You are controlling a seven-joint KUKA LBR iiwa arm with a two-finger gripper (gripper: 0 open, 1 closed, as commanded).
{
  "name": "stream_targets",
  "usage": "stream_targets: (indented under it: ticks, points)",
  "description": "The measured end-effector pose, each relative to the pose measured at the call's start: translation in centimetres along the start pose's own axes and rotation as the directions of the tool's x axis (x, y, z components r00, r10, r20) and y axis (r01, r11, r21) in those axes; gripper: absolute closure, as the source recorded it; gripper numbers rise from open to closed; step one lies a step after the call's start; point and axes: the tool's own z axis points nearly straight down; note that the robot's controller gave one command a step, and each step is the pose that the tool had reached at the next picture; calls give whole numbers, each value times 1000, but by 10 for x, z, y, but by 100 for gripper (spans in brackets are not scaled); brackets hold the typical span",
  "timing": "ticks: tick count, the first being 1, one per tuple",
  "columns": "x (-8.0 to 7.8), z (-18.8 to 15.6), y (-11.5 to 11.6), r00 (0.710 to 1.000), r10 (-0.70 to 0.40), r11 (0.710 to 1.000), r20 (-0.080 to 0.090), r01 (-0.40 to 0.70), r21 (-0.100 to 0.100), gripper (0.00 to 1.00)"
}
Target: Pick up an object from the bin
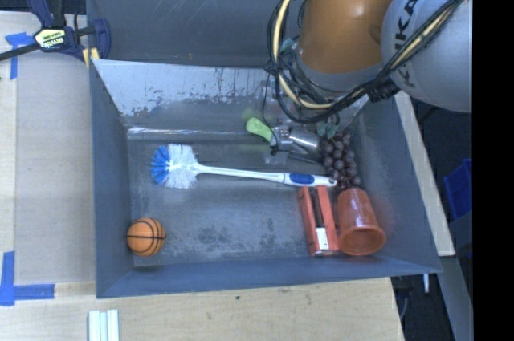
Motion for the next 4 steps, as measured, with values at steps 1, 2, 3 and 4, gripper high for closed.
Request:
stream_targets:
  ticks: [1, 2, 3, 4]
  points:
    - [-2, -5, 0, 1000, 2, 1000, 9, -2, -1, 0]
    - [-8, 130, 70, 1000, 12, 1000, 7, -12, -2, 0]
    - [-22, 57, 71, 1000, 15, 1000, 21, -15, -3, 0]
    - [-3, 116, 99, 993, -116, 993, 7, 116, -1, 0]
